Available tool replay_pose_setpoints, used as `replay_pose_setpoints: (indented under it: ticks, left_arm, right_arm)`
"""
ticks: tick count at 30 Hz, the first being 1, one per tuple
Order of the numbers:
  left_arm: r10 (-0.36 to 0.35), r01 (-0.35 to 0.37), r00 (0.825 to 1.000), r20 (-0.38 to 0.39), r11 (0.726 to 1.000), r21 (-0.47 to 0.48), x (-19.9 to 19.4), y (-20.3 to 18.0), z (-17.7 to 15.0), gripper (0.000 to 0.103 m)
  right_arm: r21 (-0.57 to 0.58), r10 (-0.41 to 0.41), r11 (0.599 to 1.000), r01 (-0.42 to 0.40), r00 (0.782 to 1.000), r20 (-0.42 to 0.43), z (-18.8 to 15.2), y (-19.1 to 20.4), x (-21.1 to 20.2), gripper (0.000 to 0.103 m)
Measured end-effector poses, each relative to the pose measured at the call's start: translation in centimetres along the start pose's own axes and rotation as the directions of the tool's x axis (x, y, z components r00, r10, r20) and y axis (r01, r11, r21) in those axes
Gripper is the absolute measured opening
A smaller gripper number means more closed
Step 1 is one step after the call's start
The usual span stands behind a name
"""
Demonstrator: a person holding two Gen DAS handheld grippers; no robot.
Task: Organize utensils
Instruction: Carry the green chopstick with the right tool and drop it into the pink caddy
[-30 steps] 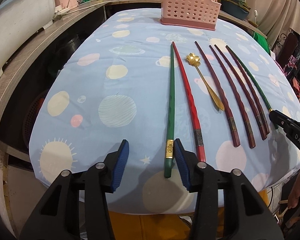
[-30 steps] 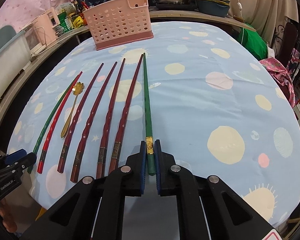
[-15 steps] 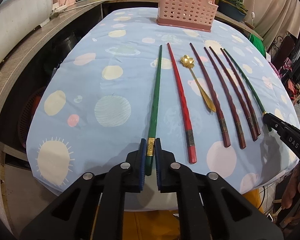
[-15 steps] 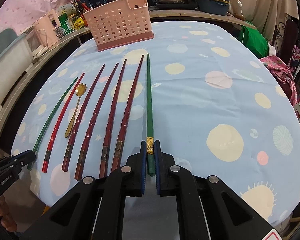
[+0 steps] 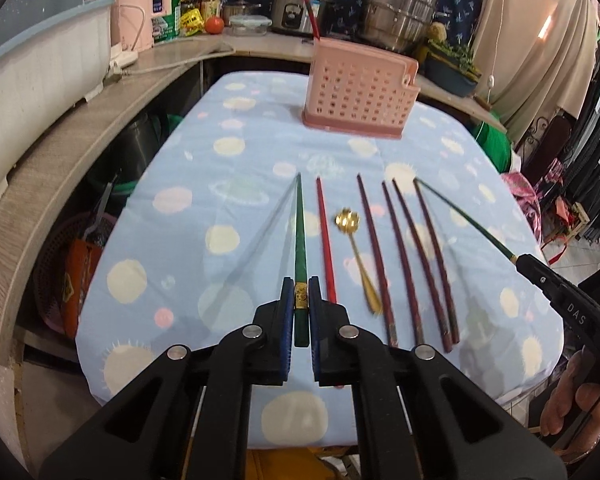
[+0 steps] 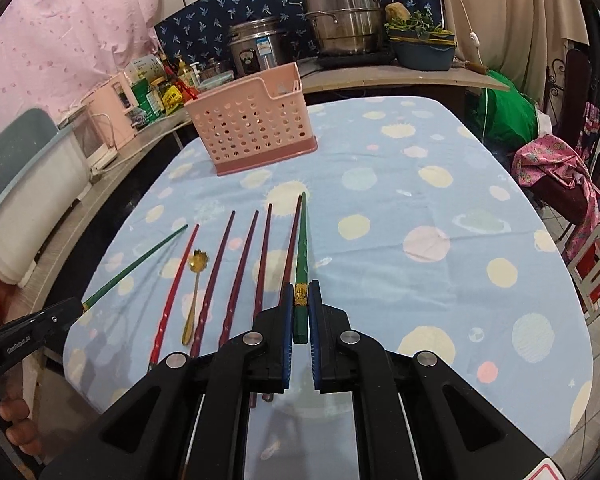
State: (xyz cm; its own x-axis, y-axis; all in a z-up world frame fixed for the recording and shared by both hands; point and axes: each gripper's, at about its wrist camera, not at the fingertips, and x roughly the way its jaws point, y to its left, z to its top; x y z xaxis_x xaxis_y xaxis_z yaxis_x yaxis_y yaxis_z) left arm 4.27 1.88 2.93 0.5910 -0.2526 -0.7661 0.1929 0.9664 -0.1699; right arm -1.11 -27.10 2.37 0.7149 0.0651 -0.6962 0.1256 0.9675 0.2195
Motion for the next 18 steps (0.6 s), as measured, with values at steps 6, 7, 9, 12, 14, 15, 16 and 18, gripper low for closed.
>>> replay_pose_setpoints:
  ticks: [6, 7, 9, 12, 14, 15, 16, 18]
  left_arm:
    - [-0.002, 0.002, 0.997, 0.077, 1.0, -0.008, -1.3, -0.1, 3.6, 0.007]
    - [-0.002, 0.003, 0.996, 0.091, 1.0, -0.012, -1.5, -0.1, 4.2, 0.007]
    - [0.0, 0.002, 0.993, 0.118, 1.0, -0.016, -2.0, -0.2, 5.4, 0.007]
    - [0.005, -0.001, 0.987, 0.161, 1.0, -0.019, -2.5, -0.4, 7.4, 0.007]
    - [0.003, 0.001, 0.983, 0.185, 1.0, -0.022, -2.9, -0.4, 8.5, 0.007]
    - [-0.001, 0.006, 0.981, 0.195, 1.0, -0.025, -3.0, -0.5, 9.3, 0.007]
    - [-0.005, 0.01, 0.979, 0.203, 1.0, -0.028, -3.1, -0.5, 9.9, 0.007]
    - [-0.006, 0.014, 0.975, 0.222, 0.999, -0.031, -3.2, -0.5, 11.2, 0.007]
  right_arm:
    - [0.008, 0.011, 1.0, -0.012, 0.998, 0.068, 3.0, -0.2, -1.3, 0.007]
    - [0.009, 0.013, 1.0, -0.014, 0.997, 0.079, 3.5, -0.2, -1.5, 0.007]
    - [0.016, 0.019, 1.0, -0.021, 0.995, 0.1, 4.7, -0.5, -1.8, 0.007]
    - [0.027, 0.025, 0.999, -0.028, 0.991, 0.13, 6.3, -0.7, -2.1, 0.007]
    - [0.026, 0.02, 0.999, -0.025, 0.988, 0.152, 7.4, -0.9, -2.2, 0.007]
    - [0.025, 0.019, 0.999, -0.023, 0.986, 0.163, 8.0, -0.8, -2.3, 0.007]
    - [0.023, 0.019, 0.999, -0.023, 0.985, 0.172, 8.6, -0.8, -2.4, 0.007]
    - [0.018, 0.02, 1.0, -0.023, 0.982, 0.19, 9.6, -0.7, -2.5, 0.007]
